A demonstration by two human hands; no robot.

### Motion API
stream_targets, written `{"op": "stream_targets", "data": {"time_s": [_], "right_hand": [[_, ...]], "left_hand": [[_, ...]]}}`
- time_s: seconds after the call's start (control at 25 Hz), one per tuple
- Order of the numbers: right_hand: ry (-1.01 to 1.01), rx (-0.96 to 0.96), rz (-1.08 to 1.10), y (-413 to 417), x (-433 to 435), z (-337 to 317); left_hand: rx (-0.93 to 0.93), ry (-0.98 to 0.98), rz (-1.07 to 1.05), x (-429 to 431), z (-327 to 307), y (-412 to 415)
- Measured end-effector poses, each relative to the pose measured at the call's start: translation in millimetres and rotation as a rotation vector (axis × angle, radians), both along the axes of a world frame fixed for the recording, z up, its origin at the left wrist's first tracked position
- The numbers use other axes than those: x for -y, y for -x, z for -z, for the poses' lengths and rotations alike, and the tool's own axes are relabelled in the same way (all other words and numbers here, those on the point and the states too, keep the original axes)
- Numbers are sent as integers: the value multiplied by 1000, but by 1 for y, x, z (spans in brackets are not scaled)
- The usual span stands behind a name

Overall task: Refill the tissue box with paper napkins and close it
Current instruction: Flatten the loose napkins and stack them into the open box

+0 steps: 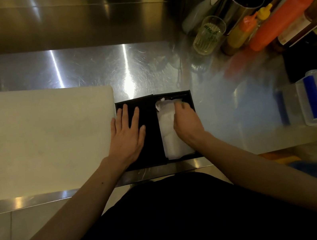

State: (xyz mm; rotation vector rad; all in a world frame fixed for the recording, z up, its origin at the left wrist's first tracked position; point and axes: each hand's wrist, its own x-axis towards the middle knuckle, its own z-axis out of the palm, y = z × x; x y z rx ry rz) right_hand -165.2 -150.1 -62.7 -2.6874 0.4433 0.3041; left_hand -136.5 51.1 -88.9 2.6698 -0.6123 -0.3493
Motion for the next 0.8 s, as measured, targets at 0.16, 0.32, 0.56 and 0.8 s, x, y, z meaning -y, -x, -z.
{"op": "stream_targets", "data": {"time_s": [0.16,0.32,0.56,0.8], "right_hand": [[-4,-117,-4,-15,2,0],[-28,-64,21,-19,3,0],[-6,-123,59,-28,4,5],[-105,-30,39,-23,5,8]], "left_hand": [[-11,-3,-1,0,-1,-1],[-12,-1,-7,-1,-2,-1],[-34,-2,-14,0,-3,-1],[-51,10,-21,1,-7,0]]}}
